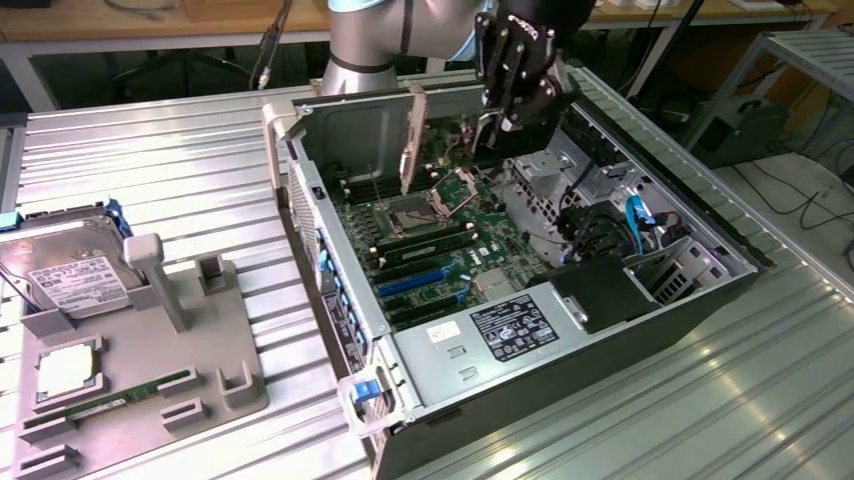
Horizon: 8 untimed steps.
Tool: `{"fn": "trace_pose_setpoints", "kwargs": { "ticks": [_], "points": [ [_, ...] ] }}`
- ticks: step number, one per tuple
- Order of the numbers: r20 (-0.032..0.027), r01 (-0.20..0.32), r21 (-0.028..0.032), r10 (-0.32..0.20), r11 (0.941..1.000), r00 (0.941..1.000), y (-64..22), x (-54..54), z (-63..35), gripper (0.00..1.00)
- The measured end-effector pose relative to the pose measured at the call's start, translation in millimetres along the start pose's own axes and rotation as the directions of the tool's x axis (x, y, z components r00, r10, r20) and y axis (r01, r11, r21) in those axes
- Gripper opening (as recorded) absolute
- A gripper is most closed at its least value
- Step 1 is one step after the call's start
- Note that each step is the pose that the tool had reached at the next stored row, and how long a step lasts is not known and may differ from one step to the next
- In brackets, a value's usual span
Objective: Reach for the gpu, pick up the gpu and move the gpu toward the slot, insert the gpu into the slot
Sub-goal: 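Insert the gpu into the slot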
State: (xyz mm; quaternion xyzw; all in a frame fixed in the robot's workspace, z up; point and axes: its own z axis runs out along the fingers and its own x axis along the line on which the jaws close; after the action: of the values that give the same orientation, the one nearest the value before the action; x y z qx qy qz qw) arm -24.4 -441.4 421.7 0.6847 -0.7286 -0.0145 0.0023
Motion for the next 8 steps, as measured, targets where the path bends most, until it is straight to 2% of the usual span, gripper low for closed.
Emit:
{"fn": "trace_pose_setpoints", "kwargs": {
  "ticks": [2,3,4,7,8],
  "points": [
    [-0.0018,0.084,-0.0014,-0.084,0.9965,0.9965,-0.3,0.2,11.6,0.27],
    [-0.0023,0.106,-0.0018,-0.106,0.9944,0.9944,-0.8,0.5,30.9,0.27],
    [-0.0014,0.07,-0.0026,-0.07,0.9976,0.9976,-0.5,0.4,42.2,0.27],
    [-0.0014,0.07,-0.0091,-0.07,0.9975,0.9975,1.0,0.1,47.2,0.27],
    [-0.0016,0.07,-0.0143,-0.07,0.9974,0.9975,1.1,0.1,48.5,0.27]
  ]
}}
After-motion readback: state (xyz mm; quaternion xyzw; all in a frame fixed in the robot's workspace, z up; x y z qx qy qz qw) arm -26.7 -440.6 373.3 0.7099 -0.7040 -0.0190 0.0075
